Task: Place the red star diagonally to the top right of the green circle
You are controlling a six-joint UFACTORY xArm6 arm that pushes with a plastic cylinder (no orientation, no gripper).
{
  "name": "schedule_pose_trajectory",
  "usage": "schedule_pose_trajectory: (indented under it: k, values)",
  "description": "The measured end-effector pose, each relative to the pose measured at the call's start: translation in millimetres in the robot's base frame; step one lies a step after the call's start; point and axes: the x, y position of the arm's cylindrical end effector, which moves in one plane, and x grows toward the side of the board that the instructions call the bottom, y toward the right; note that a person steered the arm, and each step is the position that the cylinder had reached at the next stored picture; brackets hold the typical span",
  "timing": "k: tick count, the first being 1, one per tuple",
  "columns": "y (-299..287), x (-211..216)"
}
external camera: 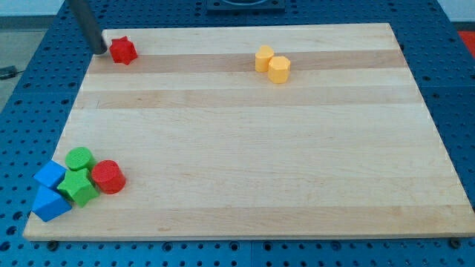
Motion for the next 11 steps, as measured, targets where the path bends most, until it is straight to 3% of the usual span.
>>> schedule_pose_trajectory:
  k: [1, 3, 5, 8, 10, 11]
  values:
    - [12.0, -5.8]
    - [35.9, 71.0]
    - [38.4, 15.2]
    - [73.8, 104.5]
    - [92.4, 99.3]
    - [119.5, 116.8]
